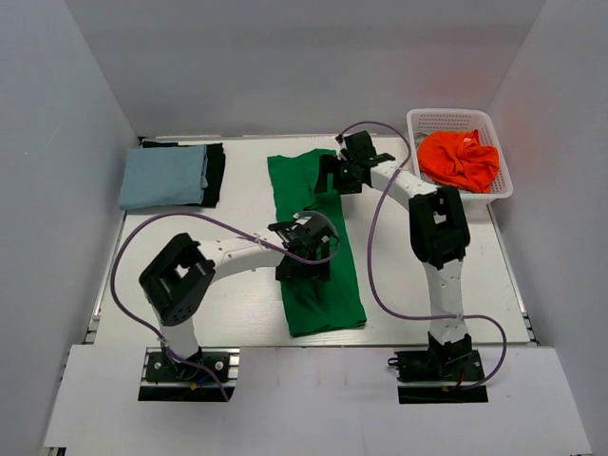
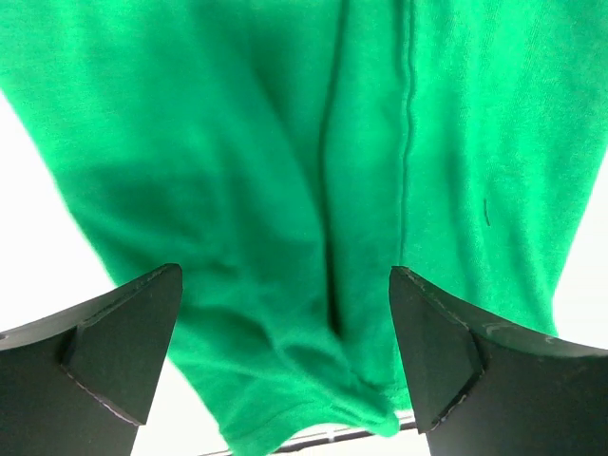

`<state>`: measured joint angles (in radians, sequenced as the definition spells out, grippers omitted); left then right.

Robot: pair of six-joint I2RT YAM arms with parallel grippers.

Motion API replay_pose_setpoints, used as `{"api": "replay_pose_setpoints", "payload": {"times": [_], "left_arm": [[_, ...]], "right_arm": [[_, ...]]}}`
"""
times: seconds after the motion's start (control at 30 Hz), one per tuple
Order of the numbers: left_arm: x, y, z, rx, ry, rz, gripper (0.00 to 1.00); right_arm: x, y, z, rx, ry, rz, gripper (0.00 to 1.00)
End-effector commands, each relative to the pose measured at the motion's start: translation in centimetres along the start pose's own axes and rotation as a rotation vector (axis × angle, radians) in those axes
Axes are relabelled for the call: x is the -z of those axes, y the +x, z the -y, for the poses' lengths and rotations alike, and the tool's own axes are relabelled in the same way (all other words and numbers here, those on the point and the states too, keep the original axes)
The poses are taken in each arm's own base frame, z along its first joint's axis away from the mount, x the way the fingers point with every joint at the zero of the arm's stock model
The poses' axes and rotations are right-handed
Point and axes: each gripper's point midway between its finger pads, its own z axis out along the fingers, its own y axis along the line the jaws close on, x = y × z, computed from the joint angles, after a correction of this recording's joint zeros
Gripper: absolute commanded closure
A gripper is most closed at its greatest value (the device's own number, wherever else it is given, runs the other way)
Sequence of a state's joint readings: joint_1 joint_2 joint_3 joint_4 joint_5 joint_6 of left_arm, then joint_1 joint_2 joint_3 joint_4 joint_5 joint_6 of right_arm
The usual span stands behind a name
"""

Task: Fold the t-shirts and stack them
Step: Rotate the tshirt 90 degrees, then grab the bottom of the folded rectangular tshirt with both arms

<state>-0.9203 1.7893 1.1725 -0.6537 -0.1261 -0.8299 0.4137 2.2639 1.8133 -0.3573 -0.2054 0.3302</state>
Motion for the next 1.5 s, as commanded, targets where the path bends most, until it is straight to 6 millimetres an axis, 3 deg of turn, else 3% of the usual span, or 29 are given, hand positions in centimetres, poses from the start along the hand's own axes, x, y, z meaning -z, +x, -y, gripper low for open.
{"api": "replay_pose_setpoints", "payload": {"times": [0.0, 0.03, 0.07, 0.1, 0.13, 0.17, 0.2, 0.23, 0.27, 0.3, 0.33, 0.37, 0.43, 0.5, 0.53, 0.7, 0.8, 0.87, 0.97, 1.17, 1.33, 1.47], "left_arm": [[4.1, -2.2, -0.1, 0.022, 0.008, 0.113, 0.00], [5.4, -2.3, 0.1, 0.027, 0.044, 0.129, 0.00], [5.4, -1.5, -0.5, 0.026, 0.050, 0.118, 0.00], [5.8, -0.8, -0.5, 0.014, 0.075, 0.098, 0.00], [7.0, -0.6, -0.2, 0.010, 0.109, 0.109, 0.00], [6.6, 0.7, -1.3, 0.005, 0.096, 0.085, 0.00], [6.7, 1.9, -1.4, -0.007, 0.115, 0.058, 0.00], [6.8, 2.7, -1.8, 0.003, 0.122, 0.040, 0.00], [6.9, 4.3, -2.8, -0.007, 0.126, 0.014, 0.00], [7.0, 5.6, -2.9, -0.009, 0.144, -0.020, 0.00], [6.9, 6.3, -3.1, -0.010, 0.158, -0.032, 0.00], [6.6, 8.3, -3.7, -0.039, 0.174, -0.087, 0.00], [6.7, 9.8, -2.9, -0.071, 0.259, -0.101, 0.00], [6.1, 12.5, -3.0, -0.101, 0.310, -0.171, 0.00], [5.5, 13.2, -2.9, -0.111, 0.326, -0.183, 0.00], [4.2, 15.6, -2.7, -0.166, 0.296, -0.260, 0.00], [3.5, 15.7, -3.2, -0.175, 0.260, -0.250, 0.00], [3.1, 15.7, -3.7, -0.166, 0.228, -0.244, 0.07], [2.6, 15.4, -4.6, -0.149, 0.172, -0.226, 0.14], [1.9, 14.6, -6.4, -0.130, 0.075, -0.168, 0.26], [1.3, 13.2, -7.4, -0.130, -0.027, -0.114, 0.38], [0.5, 13.4, -8.2, -0.127, -0.075, -0.133, 0.41]], "right_arm": [[7.8, -4.9, -3.8, 0.082, -0.074, 0.195, 0.10], [9.3, -4.5, -4.3, 0.085, -0.084, 0.217, 0.10], [10.0, -4.5, -4.5, 0.089, -0.091, 0.241, 0.10], [11.7, -2.5, -4.6, 0.060, -0.110, 0.244, 0.10], [12.3, -1.6, -4.7, 0.051, -0.126, 0.239, 0.10], [13.0, -1.3, -5.3, 0.054, -0.155, 0.262, 0.10], [11.8, 3.9, -3.9, 0.005, -0.162, 0.154, 0.10], [14.4, 3.8, -5.1, 0.018, -0.198, 0.199, 0.10], [14.7, 5.1, -5.2, -0.004, -0.214, 0.183, 0.10], [14.8, 9.3, -4.3, -0.048, -0.221, 0.112, 0.10], [16.0, 10.1, -4.8, -0.062, -0.239, 0.123, 0.10], [16.9, 12.1, -4.7, -0.071, -0.258, 0.111, 0.10], [17.9, 15.1, -4.7, -0.125, -0.285, 0.080, 0.10], [19.0, 17.8, -4.4, -0.152, -0.294, 0.058, 0.10], [20.0, 20.2, -4.1, -0.186, -0.296, 0.039, 0.10], [21.7, 26.1, -2.4, -0.225, -0.229, -0.069, 0.10], [21.9, 29.3, -2.1, -0.248, -0.256, -0.136, 0.10], [21.7, 31.7, -1.5, -0.272, -0.244, -0.205, 0.10], [21.5, 33.9, -1.0, -0.296, -0.234, -0.270, 0.11], [21.3, 35.2, -0.6, -0.291, -0.232, -0.321, 0.19], [20.8, 35.7, -0.5, -0.295, -0.232, -0.351, 0.34], [20.2, 35.3, -0.7, -0.290, -0.248, -0.344, 0.48]]}}
